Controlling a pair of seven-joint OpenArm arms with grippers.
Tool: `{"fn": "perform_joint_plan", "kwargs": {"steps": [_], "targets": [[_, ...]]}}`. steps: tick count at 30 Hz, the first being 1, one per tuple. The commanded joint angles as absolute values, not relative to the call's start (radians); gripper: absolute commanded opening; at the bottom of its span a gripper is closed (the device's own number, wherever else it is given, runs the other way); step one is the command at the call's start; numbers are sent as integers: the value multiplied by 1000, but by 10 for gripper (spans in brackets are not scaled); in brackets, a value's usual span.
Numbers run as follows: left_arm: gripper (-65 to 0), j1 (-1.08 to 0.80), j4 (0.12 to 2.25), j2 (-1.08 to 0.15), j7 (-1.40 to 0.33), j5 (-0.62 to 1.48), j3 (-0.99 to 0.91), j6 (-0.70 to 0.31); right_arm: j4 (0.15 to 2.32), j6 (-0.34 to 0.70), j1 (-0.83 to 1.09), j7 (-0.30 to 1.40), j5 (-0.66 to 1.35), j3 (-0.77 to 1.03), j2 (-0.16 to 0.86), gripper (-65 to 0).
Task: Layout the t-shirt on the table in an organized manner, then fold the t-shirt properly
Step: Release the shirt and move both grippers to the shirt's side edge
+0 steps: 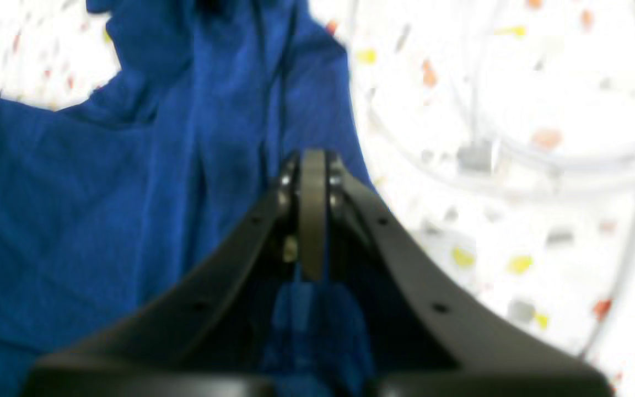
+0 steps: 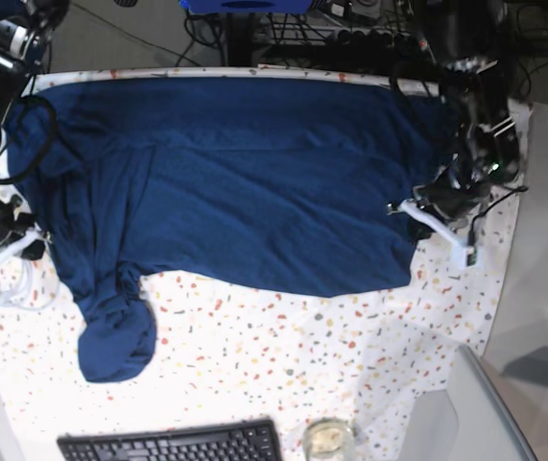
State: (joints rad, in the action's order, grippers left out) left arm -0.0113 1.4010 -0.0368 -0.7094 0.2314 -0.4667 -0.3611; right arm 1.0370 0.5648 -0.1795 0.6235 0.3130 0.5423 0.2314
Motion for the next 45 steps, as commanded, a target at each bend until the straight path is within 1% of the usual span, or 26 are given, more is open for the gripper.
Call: {"fn": "perform_joint_plan", "kwargs": {"steps": [1,4,6,7,11,13,16,18,23,26,29,30,31,33,36,37,38,39,41,45], "targets": [[-650,10,1372,-41,-645,225,-455,-364,1024,568,-205,599,323,526,262,-633],[-650,15,1267,-28,-481,166,-410,-364,978,568,-211,578,323,456,285,-650],[-650,10,1213,-28,-418,142,-369,-363,961,565,-211,568,323,427,288,-650],[-650,10,1185,-30,-404,133,-361,-360,949,562,-211,568,323,424,288,-650],[-650,10,1113,-35,-400,113,-406,-295,878,533,-208,564,323,426,305,-650],[-650,10,1107,-42,-400,113,-426,-294,835,513,-211,542,323,426,312,-650],[-650,8,1101,-74,-400,113,-427,-294,803,449,-209,461,323,424,314,-650],[-650,8,1099,-87,-400,113,-430,-294,791,430,-209,443,323,421,315,-650],[-650,8,1115,-94,-400,119,-430,-294,822,430,-209,444,321,420,314,-650],[-650,8,1162,-87,-404,119,-424,-294,940,430,-189,447,325,420,305,-650],[-650,8,1214,-64,-406,119,-426,-294,1059,430,-174,449,325,420,268,-644],[-650,8,1233,-61,-407,119,-426,-294,1089,430,-174,460,323,420,259,-617],[-650,8,1248,-59,-407,119,-424,-294,1106,430,-179,481,323,418,255,-572],[-650,8,1279,-59,-407,120,-427,-294,1112,430,-213,526,323,410,237,-443],[-650,-25,1331,-59,-409,122,-433,-294,1075,430,-251,541,323,332,237,-203],[-650,-45,1354,-59,-409,122,-433,-294,1059,430,-265,541,323,295,239,-138],[-650,-64,1372,-62,-409,122,-433,-294,1044,430,-275,539,323,266,239,-96],[-650,-85,1392,-64,-409,124,-435,-294,1029,430,-283,538,323,240,239,-72],[-650,-127,1423,-65,-409,150,-472,-294,1003,429,-297,536,323,206,239,-77],[-650,-193,1440,-85,-409,271,-604,-325,931,427,-328,498,323,185,239,-170]]}}
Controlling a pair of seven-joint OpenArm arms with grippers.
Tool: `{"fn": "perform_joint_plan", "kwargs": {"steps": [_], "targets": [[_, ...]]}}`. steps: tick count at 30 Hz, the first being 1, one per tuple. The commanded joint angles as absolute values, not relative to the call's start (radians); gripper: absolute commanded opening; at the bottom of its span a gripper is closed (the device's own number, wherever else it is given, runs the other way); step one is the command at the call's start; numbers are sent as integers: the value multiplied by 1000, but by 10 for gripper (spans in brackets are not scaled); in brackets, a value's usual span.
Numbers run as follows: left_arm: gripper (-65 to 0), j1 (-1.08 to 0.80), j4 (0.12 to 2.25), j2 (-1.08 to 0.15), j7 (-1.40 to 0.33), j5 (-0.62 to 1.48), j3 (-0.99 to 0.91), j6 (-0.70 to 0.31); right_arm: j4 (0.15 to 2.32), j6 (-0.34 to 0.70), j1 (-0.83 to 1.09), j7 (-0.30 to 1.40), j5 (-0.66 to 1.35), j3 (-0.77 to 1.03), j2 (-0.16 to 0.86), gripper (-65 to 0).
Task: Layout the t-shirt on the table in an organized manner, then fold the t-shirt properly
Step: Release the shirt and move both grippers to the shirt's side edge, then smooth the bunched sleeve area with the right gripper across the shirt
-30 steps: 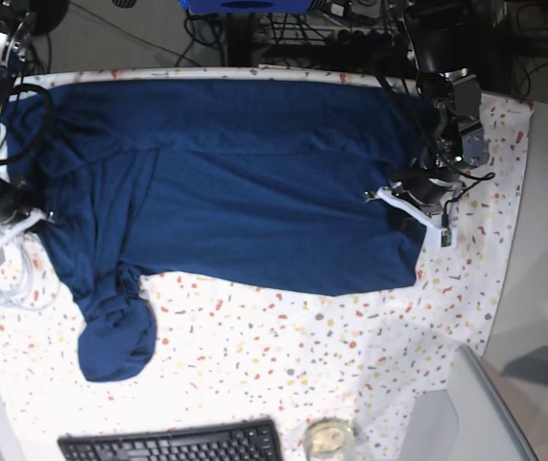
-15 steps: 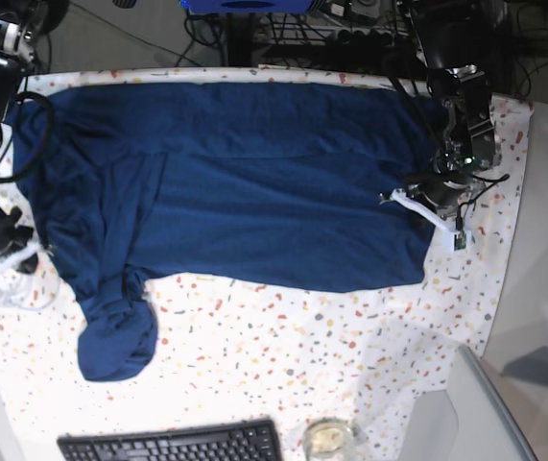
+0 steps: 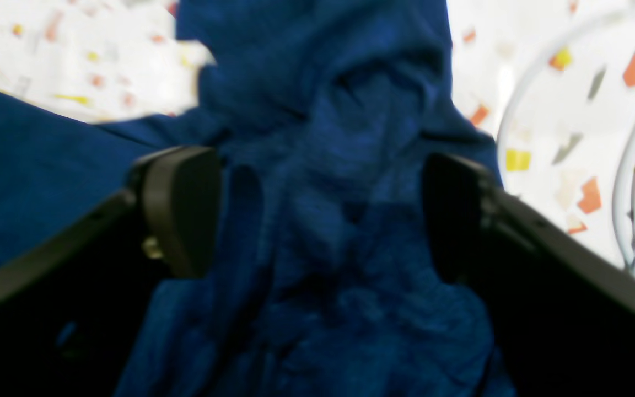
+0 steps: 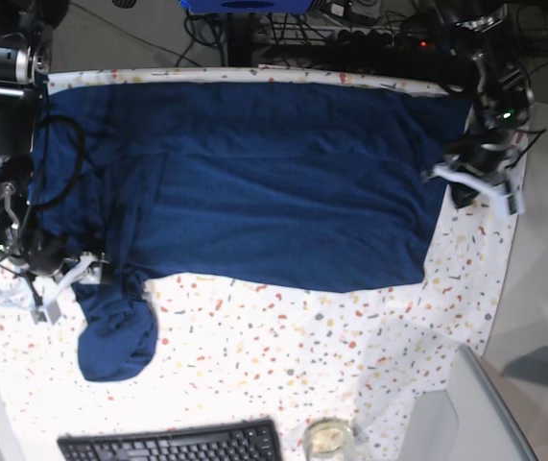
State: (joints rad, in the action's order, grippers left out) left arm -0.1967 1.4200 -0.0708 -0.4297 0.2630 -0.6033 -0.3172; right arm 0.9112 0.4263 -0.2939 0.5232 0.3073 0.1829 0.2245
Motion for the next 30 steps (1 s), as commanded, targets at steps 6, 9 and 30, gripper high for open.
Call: {"fn": "perform_joint_plan", "kwargs": {"steps": [6,9,30], "targets": [[-650,-300,1440,-153,-409,403,-708,-335,835,426,-352,486,321,186,240,-231],[-650,-337,1442,-160,-409,452,-756,-335,834,426,-351,456,321,186,240,-272],[-650,-401,1440,-160,-409,473,-915,-337,1460,427,-45,705,329,199,180,-650]]}}
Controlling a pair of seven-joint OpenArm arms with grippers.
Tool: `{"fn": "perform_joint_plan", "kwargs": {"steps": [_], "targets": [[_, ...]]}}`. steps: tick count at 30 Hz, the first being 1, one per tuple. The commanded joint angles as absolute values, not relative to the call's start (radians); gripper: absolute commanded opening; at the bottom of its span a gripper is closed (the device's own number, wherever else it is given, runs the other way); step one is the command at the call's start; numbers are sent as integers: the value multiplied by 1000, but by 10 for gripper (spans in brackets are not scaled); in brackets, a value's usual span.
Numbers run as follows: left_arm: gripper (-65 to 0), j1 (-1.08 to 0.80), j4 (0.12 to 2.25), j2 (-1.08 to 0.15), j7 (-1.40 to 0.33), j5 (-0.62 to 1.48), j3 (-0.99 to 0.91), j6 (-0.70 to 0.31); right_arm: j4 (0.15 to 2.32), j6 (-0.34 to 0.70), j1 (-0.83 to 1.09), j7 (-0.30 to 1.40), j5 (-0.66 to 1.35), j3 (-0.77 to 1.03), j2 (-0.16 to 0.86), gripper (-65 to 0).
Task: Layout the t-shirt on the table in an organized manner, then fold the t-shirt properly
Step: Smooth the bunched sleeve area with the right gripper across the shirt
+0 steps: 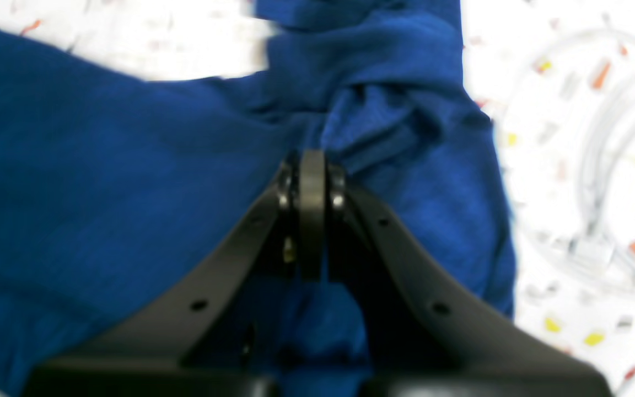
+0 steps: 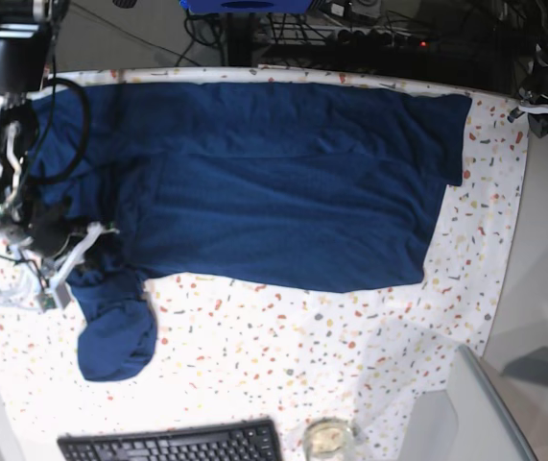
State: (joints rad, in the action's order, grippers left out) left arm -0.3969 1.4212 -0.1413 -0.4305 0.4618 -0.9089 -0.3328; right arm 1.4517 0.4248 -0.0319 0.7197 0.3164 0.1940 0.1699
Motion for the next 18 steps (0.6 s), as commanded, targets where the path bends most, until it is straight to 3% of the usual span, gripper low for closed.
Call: {"fn": "perform_joint_plan", "kwargs": {"steps": [1,9,16,18], "targets": [[-650,-401,1440,-160,-409,473,-915,-337,1515,429,-13,719,331,199,170,-650],[-650,-395,1438,-160,-409,473,-911,-337,1805,432,220,750,329,145,67,-650],[-650,-394,1437,-160,-409,473,-909,-337,1701,430,294,742,328,24,28,-647],[-650,-394,1437,-160,-409,473,-911,-337,1669,430,294,742,328,22,25,-620]]}}
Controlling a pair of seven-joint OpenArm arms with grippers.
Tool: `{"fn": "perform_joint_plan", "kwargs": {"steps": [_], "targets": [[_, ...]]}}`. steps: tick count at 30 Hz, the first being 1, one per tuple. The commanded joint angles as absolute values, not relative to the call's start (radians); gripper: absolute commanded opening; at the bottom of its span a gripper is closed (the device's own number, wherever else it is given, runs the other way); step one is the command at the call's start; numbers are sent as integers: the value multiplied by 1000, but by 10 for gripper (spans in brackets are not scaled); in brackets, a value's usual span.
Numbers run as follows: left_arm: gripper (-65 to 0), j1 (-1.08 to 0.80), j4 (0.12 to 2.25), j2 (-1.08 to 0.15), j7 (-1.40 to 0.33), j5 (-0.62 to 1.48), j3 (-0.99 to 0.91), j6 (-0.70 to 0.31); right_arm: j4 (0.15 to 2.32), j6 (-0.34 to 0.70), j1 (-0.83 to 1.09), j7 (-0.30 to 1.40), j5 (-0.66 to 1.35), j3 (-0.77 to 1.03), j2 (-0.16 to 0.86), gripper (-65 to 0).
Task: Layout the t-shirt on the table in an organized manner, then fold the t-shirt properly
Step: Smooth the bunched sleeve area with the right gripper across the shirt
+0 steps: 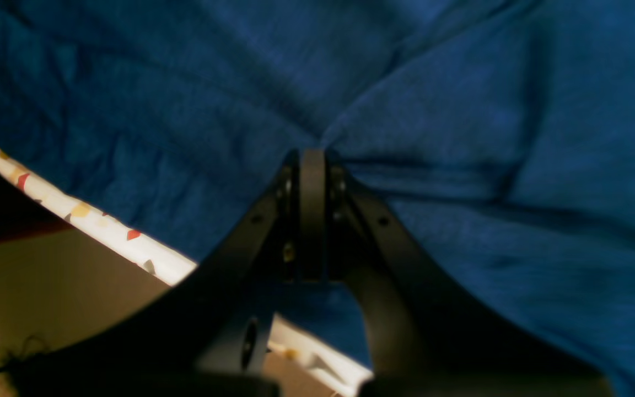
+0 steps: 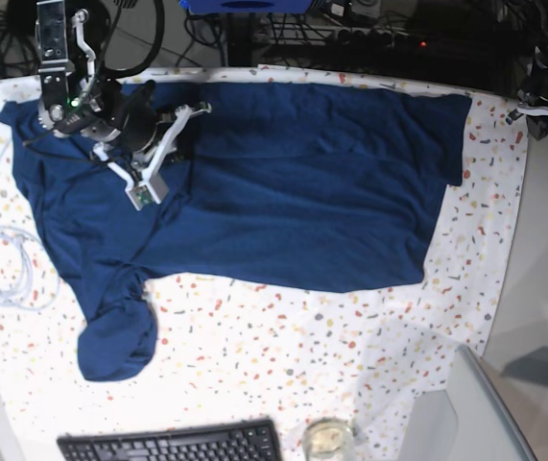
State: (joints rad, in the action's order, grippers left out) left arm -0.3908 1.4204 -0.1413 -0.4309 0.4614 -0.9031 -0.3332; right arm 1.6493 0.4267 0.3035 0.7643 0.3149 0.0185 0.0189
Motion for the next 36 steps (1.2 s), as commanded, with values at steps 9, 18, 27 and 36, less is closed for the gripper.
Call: {"fn": "perform_joint_plan", "kwargs": {"steps": [9,18,27,36], "targets": [[-650,-407,1437,-182,-409,475,-955,-338,1739,424,200,743,323,189,27,-174],[-650,-421,1432,-180,-409,467,-1017,-410,1282,424,-97,740,320,314,93,-155],[-650,-437,1432,-180,-409,473,-1017,-410,1133,424,-136,679,320,314,117,-249],[-650,-438,1397,-182,-409,473,-1018,-412,1141,424,-110,679,323,314,108,-576]]}}
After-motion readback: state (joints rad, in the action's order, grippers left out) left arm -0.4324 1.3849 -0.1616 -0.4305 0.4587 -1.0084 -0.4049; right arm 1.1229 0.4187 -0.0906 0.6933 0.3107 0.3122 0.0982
